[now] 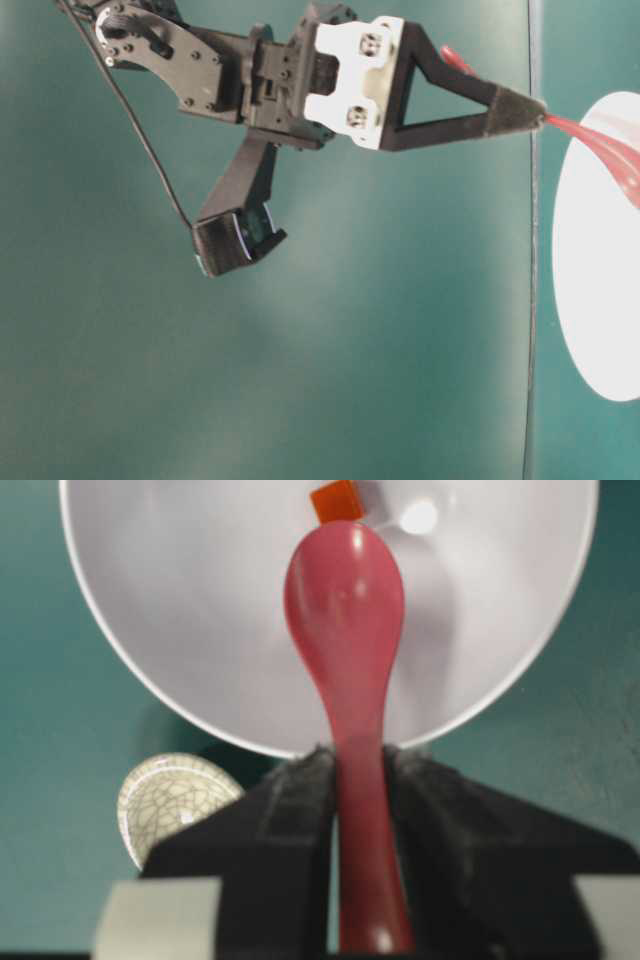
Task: Grip the spoon and scoop the red block from the bowl with right arm.
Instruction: 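Lower the spoon bowl into the white bowl beside the red cube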
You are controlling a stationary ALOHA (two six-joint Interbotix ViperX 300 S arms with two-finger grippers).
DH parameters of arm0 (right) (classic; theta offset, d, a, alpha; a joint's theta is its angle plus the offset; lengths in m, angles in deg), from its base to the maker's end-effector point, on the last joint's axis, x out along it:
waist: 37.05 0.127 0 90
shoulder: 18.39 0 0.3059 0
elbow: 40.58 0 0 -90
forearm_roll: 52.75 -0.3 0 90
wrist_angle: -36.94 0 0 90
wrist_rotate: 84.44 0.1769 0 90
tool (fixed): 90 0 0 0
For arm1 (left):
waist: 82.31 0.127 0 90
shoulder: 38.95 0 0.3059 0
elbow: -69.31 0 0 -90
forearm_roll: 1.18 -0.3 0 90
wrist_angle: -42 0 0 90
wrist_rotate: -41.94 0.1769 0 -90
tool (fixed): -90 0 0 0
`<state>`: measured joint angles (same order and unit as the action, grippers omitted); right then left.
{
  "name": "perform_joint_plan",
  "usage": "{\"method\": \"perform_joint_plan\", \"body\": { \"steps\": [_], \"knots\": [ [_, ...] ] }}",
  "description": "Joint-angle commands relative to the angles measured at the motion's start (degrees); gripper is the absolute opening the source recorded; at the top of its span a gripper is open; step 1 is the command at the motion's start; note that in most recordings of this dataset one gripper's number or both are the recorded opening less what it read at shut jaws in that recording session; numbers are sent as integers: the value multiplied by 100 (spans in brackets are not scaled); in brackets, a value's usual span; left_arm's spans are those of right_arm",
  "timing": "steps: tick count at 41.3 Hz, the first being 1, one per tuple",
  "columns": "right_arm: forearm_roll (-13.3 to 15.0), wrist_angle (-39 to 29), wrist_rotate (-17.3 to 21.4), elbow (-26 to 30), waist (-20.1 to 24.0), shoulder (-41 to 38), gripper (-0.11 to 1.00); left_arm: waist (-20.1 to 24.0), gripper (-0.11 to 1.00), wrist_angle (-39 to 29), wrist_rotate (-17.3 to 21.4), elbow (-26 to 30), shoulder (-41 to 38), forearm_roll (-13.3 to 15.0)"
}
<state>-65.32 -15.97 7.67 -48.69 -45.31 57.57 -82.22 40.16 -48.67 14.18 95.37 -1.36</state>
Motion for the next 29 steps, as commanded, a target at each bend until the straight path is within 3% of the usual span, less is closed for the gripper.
{"method": "perform_joint_plan", "body": {
  "steps": [1,29],
  "knots": [
    [9,35,-9,53,70,18,24,0,1,26,0,176,-26,-18],
    [9,475,-26,246,141,-378,24,0,1,26,-9,193,-18,-18]
  ]
}}
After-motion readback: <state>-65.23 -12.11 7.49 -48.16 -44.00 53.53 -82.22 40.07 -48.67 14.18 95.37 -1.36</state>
